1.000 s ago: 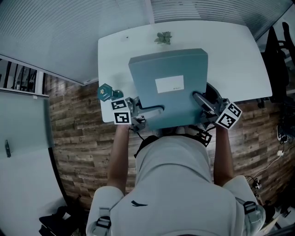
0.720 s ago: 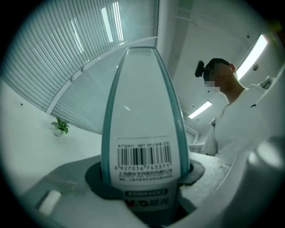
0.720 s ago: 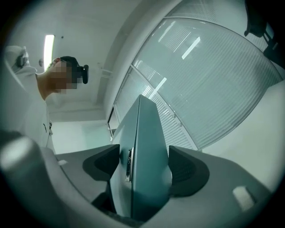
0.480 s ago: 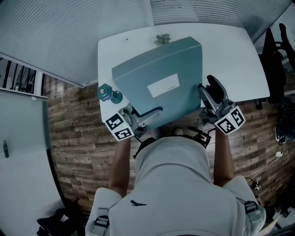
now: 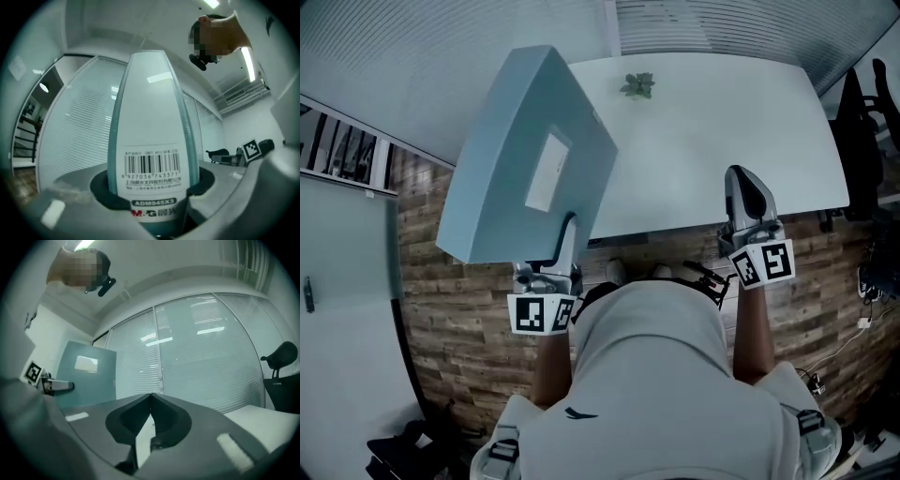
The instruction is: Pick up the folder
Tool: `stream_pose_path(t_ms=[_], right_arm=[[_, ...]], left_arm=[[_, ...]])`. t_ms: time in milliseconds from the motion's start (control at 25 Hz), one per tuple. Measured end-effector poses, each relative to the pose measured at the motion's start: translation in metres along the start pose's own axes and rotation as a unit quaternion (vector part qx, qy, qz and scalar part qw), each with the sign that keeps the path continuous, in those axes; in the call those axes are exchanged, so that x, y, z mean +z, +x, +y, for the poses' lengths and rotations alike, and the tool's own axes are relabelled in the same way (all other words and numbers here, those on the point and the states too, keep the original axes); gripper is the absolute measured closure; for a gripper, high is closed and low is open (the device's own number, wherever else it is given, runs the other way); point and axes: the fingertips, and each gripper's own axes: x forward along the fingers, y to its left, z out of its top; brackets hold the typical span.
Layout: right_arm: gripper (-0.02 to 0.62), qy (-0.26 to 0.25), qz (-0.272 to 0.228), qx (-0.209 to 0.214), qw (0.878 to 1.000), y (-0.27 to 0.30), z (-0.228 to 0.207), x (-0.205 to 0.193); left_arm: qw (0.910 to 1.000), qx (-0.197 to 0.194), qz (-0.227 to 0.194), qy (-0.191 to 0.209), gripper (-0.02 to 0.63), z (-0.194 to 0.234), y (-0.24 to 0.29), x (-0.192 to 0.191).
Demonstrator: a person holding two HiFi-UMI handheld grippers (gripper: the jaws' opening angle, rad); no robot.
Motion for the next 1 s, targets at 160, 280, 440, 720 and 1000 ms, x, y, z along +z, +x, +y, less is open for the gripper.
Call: stream_pose_path(t_ms=[160,280,440,720,1000], right_arm=[[0.597,-0.028,0.029,-0.002,0.999,0.005,0.010,-0.017],[0.597,-0.021,0.038,-0.005,0.999,0.007,0.012,-0.027],[0.597,-0.016,0.043,-0.004,0.999,0.011,0.012,-0.031],[0.597,-0.010,0.055,0.006,0.998,0.018,0.014,-0.035],[0.597,-0.010,0.058,0.003,0.998,0.020,0.012,-0.040]], left_arm=[[0.9979,0.034,-0.010,0.055,0.307,0.009,-0.015,0.002],[0.9975,0.040,-0.005,0.057,0.308,0.009,-0.016,-0.005],[0.9981,0.061,-0.010,0.007,0.310,0.016,-0.017,-0.006],[0.9955,0.090,-0.017,-0.023,0.311,0.031,-0.017,-0.001],[0.9963,0.083,-0.019,-0.011,0.311,0.031,-0.012,-0.001]])
